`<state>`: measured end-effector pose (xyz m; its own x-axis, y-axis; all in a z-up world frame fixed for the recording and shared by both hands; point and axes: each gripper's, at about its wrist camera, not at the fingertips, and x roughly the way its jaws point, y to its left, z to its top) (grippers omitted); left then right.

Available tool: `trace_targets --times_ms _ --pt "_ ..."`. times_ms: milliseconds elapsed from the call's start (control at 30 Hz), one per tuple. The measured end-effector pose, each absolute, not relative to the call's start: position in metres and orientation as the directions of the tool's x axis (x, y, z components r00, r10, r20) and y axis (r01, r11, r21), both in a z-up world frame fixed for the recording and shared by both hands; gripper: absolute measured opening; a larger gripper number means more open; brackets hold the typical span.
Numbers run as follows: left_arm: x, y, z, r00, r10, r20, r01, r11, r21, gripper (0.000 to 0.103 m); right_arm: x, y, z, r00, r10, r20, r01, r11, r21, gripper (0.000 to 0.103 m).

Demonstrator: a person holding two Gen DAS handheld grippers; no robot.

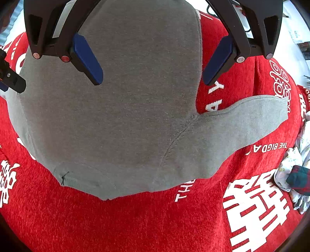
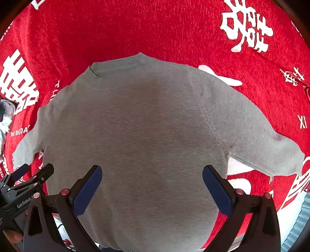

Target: Fold small clothes

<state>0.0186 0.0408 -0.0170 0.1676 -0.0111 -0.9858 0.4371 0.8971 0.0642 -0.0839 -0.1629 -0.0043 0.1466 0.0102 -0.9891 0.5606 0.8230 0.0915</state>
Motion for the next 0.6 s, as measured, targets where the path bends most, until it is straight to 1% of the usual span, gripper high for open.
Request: trace_targets --times_ms 600 --pt "0.024 0.045 -0.015 0.157 -0.030 -0.987 0.431 0.902 0.041 0.103 -0.080 -0.151 0.000 0.153 0.002 -0.988 0.550 0.831 0.086 0.103"
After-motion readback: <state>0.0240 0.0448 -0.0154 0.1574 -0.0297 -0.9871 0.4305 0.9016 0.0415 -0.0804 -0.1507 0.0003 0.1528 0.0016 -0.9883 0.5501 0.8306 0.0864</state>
